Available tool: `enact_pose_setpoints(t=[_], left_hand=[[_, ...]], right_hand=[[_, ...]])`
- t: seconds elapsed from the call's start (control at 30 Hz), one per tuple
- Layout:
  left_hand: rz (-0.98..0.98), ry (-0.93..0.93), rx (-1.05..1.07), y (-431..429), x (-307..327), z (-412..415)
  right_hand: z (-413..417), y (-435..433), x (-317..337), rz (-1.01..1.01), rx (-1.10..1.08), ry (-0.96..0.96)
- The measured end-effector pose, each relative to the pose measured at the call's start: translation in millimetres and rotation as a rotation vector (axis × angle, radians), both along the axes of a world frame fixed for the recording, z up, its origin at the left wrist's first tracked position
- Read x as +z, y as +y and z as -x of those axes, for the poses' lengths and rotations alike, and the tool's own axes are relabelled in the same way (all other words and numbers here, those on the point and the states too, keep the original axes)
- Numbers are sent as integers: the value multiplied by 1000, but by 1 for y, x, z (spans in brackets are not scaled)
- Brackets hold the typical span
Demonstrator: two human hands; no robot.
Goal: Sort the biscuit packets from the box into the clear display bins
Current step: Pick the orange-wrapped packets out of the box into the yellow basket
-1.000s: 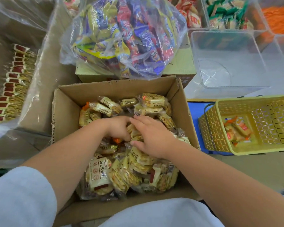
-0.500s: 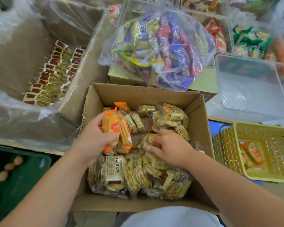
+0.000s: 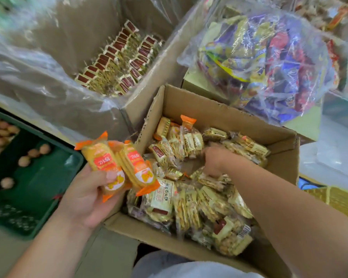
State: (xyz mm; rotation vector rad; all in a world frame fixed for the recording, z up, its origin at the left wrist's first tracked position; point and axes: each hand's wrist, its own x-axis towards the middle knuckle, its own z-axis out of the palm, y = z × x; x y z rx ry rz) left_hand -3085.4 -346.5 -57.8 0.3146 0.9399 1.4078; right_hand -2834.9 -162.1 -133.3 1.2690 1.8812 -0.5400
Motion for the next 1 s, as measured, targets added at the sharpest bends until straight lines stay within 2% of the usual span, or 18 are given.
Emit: enact_pose_setpoints(t=[0.17,0.37,0.6,0.73,0.8,0.87,1.0], left_hand=[[-36,3,-33,-2,-6,-1],[-122,38,-71,-1,-13,-1],[-125,38,-70,0,-16,-1],[-84,96,-78,-2,-15,-3],[-47,144,-66,-2,-16,-4],[-27,249,-68,-2,-16,-9],[10,447,-68,0,-14,-25]], right_hand=[[-3,1,-18,80,128,-153],[0,5,-1,115,130,-5],[7,10,11,253,154,-203],[-1,3,22,302,115,-145],[-7,4,23,251,23,-94],[-14,8,27,196,-53,-17],[-32,12,29,243,-46,100]])
